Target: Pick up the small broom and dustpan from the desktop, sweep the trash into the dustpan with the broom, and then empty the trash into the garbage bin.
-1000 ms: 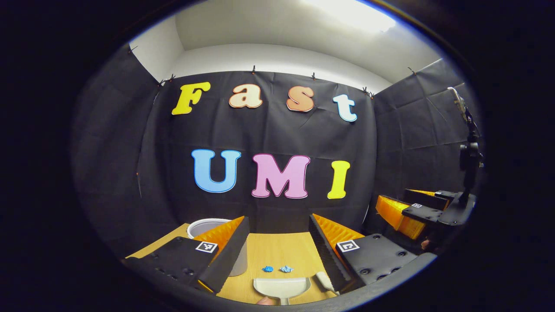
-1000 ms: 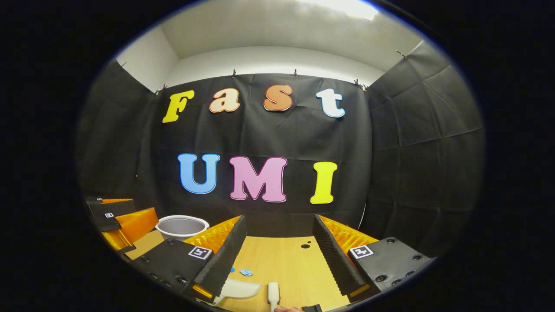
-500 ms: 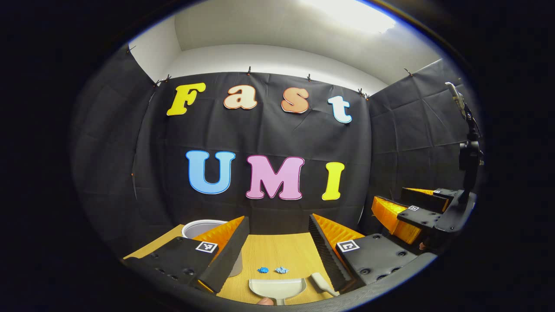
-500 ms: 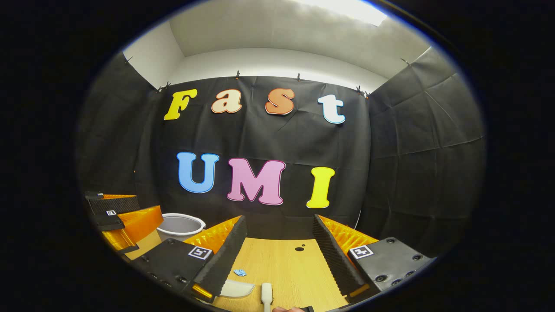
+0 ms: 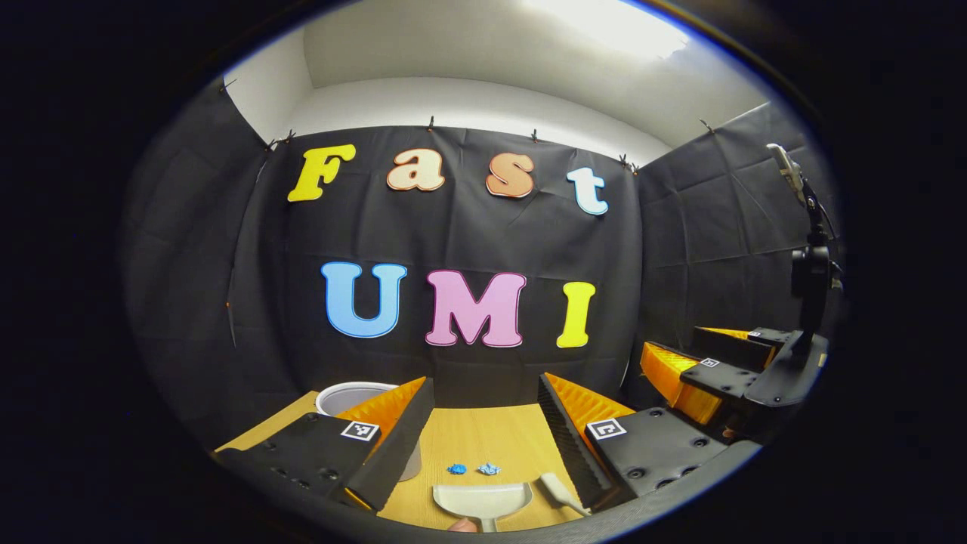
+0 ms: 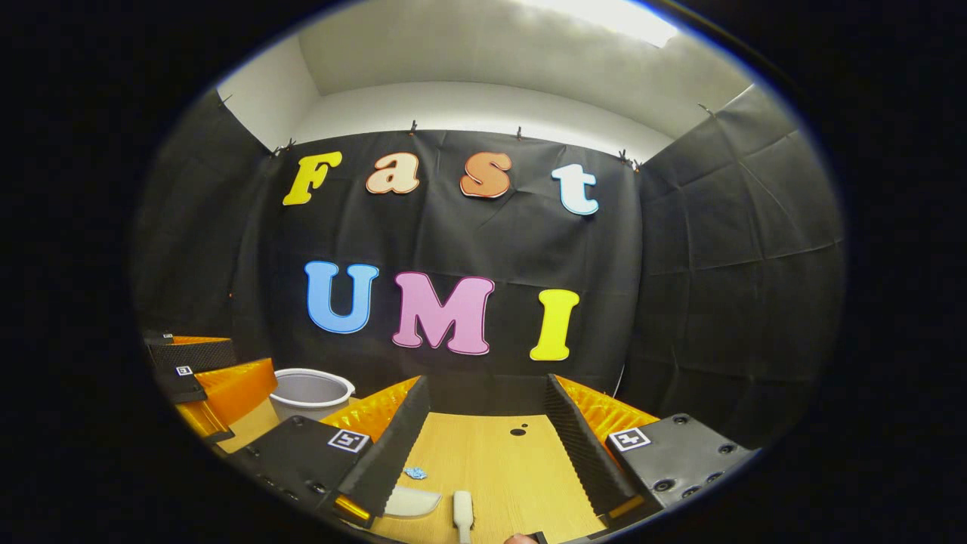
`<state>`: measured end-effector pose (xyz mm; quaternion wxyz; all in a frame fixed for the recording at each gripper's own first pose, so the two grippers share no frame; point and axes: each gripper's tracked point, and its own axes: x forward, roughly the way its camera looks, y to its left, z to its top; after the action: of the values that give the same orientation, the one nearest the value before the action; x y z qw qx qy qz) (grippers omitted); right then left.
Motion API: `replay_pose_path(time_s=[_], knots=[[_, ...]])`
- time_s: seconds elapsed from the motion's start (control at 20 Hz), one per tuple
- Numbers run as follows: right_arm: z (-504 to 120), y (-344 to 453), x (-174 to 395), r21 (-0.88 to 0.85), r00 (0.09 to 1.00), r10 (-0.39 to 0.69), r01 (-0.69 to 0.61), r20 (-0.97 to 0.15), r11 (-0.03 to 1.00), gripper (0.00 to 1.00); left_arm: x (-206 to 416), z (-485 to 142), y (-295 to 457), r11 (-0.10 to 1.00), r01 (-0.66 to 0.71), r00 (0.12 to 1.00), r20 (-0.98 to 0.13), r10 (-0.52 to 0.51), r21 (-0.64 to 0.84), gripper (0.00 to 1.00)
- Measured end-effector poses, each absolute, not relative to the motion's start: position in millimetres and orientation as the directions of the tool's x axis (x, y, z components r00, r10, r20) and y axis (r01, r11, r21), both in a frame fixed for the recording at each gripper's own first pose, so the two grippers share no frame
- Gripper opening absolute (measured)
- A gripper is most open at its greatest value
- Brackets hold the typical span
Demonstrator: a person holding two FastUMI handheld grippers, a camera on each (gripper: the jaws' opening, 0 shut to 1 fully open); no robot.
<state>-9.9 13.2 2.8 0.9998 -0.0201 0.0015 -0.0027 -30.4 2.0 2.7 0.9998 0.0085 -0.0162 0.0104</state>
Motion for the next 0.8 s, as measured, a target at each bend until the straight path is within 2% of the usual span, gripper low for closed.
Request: replay_pose_path(time_s=[0.2,0.25,0.3,0.6,0.65,0.7,0.8], knots=[[6.5,16.9,-7.5,-0.037,1.0,-0.007,0.007,0.007,0.999,0.99,-28.5,2.1,3.2,1.0,-0.026,0.999,0.028,0.025,0.014,0.82],[6.9,16.1,-9.9,-0.036,1.0,-0.011,0.011,0.01,0.999,0.94,-28.5,3.6,5.1,1.0,-0.028,0.999,0.031,0.028,0.012,0.82],[5.9,16.3,-10.9,-0.036,1.0,-0.009,0.01,0.009,0.999,0.99,-29.0,6.8,5.4,1.0,-0.028,0.999,0.041,0.028,0.008,0.82],[7.7,14.8,-11.6,-0.044,1.0,-0.012,0.013,0.019,0.999,0.98,-23.1,7.0,-0.6,0.999,-0.005,0.999,0.043,0.003,0.036,0.82],[7.1,14.8,-11.6,-0.043,1.0,-0.009,0.01,0.014,0.999,0.94,-22.7,5.5,-2.7,0.999,-0.003,0.999,0.044,0.001,0.038,0.82],[7.1,14.0,-11.2,-0.043,1.0,-0.008,0.009,0.012,0.999,0.99,-24.3,6.8,-2.6,0.999,-0.004,0.999,0.047,0.002,0.039,0.82],[4.8,15.7,-10.4,-0.043,1.0,-0.003,0.003,0.007,0.999,0.99,-25.9,7.9,-2.2,0.999,-0.01,0.998,0.057,0.007,0.042,0.82]])
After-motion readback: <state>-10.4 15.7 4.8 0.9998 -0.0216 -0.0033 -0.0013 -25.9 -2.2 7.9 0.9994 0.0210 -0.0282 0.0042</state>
